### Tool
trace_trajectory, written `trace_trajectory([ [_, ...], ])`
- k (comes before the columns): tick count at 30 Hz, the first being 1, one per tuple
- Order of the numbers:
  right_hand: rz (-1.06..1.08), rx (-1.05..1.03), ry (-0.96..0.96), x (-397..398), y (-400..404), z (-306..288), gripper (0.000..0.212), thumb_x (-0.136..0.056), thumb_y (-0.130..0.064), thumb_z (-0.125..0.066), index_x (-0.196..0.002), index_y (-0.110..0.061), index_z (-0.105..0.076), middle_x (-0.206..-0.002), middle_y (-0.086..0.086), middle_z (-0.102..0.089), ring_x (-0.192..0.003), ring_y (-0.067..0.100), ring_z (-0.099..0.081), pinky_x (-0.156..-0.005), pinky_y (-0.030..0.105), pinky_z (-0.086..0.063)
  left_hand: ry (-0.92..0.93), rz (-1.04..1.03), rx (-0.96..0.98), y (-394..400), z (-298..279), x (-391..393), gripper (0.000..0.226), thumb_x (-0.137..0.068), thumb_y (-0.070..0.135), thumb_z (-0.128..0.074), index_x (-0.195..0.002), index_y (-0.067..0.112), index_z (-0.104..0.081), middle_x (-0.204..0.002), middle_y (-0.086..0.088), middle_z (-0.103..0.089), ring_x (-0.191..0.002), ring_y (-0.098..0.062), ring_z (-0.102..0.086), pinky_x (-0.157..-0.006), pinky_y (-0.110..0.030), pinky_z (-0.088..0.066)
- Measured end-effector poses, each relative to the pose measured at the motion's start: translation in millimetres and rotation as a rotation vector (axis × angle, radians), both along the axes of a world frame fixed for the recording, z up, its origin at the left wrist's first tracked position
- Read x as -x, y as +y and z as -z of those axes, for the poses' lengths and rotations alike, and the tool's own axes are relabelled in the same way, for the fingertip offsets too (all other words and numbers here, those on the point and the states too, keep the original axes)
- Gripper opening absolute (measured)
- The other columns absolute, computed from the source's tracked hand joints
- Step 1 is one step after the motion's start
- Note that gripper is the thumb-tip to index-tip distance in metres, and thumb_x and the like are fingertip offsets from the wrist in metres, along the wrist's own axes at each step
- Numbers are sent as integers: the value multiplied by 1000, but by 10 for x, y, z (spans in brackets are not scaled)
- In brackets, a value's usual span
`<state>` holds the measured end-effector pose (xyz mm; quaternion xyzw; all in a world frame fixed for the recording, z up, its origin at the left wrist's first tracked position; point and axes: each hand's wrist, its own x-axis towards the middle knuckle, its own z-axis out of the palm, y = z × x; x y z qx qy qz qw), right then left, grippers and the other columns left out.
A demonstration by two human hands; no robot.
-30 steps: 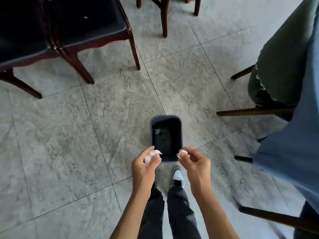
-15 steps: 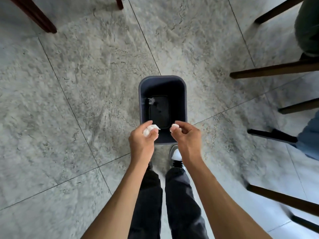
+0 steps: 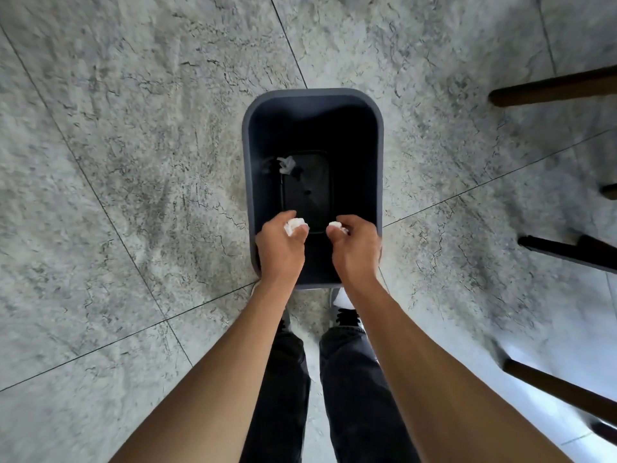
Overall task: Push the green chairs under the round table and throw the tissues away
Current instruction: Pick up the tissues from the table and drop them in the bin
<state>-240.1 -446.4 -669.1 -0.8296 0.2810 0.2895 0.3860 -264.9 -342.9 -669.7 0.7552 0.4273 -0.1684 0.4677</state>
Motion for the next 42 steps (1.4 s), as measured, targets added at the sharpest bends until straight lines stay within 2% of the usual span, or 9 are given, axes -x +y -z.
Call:
trace_trajectory([
  [4,-33,23,34,-79,96,232,24,-99,-21,-60,-121,-15,-68,-104,11,-70,-83,21,-66,-67,27,-48,27,-21,30,-82,323,-95,39,-94,18,-69,-132,13,-63,-121,-13,-65,-112,-23,-62,-91,-25,-51],
  [9,-7,48,96,-125,122,545,15,-98,-14,-57,-106,-9,-68,-82,2,-62,-71,18,-59,-64,25,-44,102,-10,7,-97,657,-171,33,-95,13,-66,-128,8,-64,-116,-12,-62,-87,-15,-60,-64,-7,-40],
  [11,6,50,120,-139,143,667,11,-98,-12,-56,-99,-7,-66,-77,1,-59,-70,18,-57,-63,25,-43,140,-2,2,-94,804,-189,31,-95,12,-66,-126,7,-65,-118,-14,-62,-84,-15,-58,-68,-15,-44],
  [19,88,56,223,-191,235,1108,15,-94,-5,-57,-103,5,-65,-102,17,-69,-100,30,-67,-70,30,-49,258,12,20,-88,1240,-184,26,-95,12,-63,-121,6,-64,-121,-17,-59,-92,-25,-62,-78,-30,-51],
  [23,146,72,252,-225,246,1233,17,-92,-4,-59,-104,7,-66,-102,19,-68,-102,32,-66,-65,21,-47,250,19,11,-82,1353,-208,21,-95,9,-62,-115,2,-64,-111,-13,-59,-86,-20,-59,-74,-26,-47],
  [32,-55,108,257,-215,215,1388,24,-98,-13,-55,-118,-1,-62,-120,16,-62,-113,31,-58,-79,24,-35,273,-3,-2,-48,1472,-241,13,-94,10,-65,-102,0,-63,-105,-11,-57,-86,-18,-56,-72,-22,-44],
  [35,-74,115,266,-203,201,1367,23,-98,-13,-57,-117,-1,-60,-123,17,-61,-113,30,-58,-79,27,-39,277,-30,30,-60,1443,-230,7,-93,8,-66,-98,3,-63,-94,-3,-58,-85,-16,-57,-62,-16,-45],
  [39,-6,130,247,-207,216,1291,23,-95,-8,-61,-116,2,-60,-127,20,-60,-115,31,-60,-94,35,-50,296,-1,16,-42,1344,-219,34,-93,17,-68,-124,5,-62,-122,-12,-58,-98,-25,-64,-76,-24,-46],
  [42,-11,98,240,-210,209,1191,25,-95,-15,-64,-115,1,-64,-121,20,-65,-113,34,-63,-91,36,-53,284,-21,36,-11,1245,-220,40,-92,21,-70,-128,7,-60,-129,-18,-57,-106,-32,-65,-84,-29,-52],
])
